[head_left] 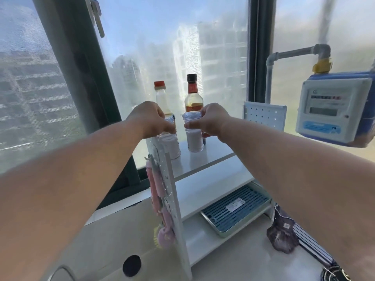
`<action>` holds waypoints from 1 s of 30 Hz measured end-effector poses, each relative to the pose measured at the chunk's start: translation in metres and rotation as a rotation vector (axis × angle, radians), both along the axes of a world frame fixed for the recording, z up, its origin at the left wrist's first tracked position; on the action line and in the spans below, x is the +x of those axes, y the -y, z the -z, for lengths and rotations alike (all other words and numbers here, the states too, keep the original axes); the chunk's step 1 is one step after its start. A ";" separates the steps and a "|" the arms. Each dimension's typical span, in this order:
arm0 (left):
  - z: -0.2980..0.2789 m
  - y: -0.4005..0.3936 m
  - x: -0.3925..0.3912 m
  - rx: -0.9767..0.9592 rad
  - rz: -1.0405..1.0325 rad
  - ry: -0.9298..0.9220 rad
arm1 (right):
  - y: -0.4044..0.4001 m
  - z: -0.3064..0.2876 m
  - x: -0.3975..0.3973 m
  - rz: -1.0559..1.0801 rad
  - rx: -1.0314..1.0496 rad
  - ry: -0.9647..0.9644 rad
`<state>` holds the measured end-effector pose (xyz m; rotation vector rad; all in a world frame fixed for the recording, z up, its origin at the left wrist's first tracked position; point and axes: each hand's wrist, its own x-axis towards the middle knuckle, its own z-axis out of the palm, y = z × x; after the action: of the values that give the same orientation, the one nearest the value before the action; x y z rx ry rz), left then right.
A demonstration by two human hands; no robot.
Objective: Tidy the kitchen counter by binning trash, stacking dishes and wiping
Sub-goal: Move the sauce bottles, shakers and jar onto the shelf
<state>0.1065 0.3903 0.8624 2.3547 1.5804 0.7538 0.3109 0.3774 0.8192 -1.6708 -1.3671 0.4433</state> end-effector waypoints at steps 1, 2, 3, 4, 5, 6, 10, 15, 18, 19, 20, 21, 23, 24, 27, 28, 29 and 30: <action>0.003 -0.001 0.000 -0.010 -0.003 -0.006 | -0.002 0.002 -0.001 -0.005 -0.003 0.004; 0.006 -0.002 0.000 -0.018 -0.005 -0.014 | -0.004 0.003 -0.003 -0.007 -0.009 0.011; 0.008 -0.003 0.000 -0.024 -0.008 -0.021 | -0.005 0.005 -0.005 -0.009 -0.014 0.021; 0.009 -0.005 0.001 -0.026 -0.010 -0.027 | -0.006 0.007 -0.007 -0.011 -0.022 0.037; 0.011 -0.007 0.002 -0.027 -0.014 -0.029 | -0.008 0.009 -0.010 -0.009 -0.029 0.058; 0.012 -0.009 0.003 -0.023 -0.018 -0.031 | -0.008 0.010 -0.012 -0.006 -0.037 0.081; 0.014 -0.020 0.002 -0.033 -0.039 -0.019 | -0.007 0.014 -0.018 0.018 -0.032 0.130; 0.018 -0.023 -0.005 -0.043 -0.075 -0.014 | -0.009 0.019 -0.016 0.027 -0.031 0.103; 0.023 -0.021 -0.007 -0.014 -0.074 0.011 | -0.004 0.022 -0.015 0.038 -0.021 0.068; 0.025 -0.020 -0.008 0.000 -0.071 0.018 | -0.003 0.024 -0.016 0.046 -0.009 0.062; 0.026 -0.019 -0.010 0.001 -0.065 0.033 | -0.001 0.025 -0.016 0.053 0.006 0.058; 0.028 -0.019 -0.011 -0.010 -0.056 0.053 | 0.001 0.026 -0.017 0.063 0.025 0.054; 0.029 -0.017 -0.015 -0.036 -0.028 0.103 | 0.009 0.028 -0.022 0.110 0.106 0.014; 0.030 -0.017 -0.018 -0.036 -0.012 0.141 | 0.014 0.029 -0.025 0.154 0.179 -0.026; 0.035 -0.003 -0.031 0.036 0.041 0.307 | 0.038 0.035 -0.044 0.271 0.501 -0.181; 0.039 0.005 -0.037 0.072 0.058 0.369 | 0.047 0.038 -0.052 0.288 0.590 -0.219; 0.044 0.012 -0.044 0.103 0.076 0.435 | 0.057 0.042 -0.061 0.286 0.663 -0.256; 0.049 0.019 -0.053 0.127 0.091 0.503 | 0.066 0.046 -0.071 0.264 0.720 -0.305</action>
<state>0.0540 0.3714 0.8135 2.0679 1.2327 1.3301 0.2397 0.3113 0.7736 -1.1034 -0.9077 0.0285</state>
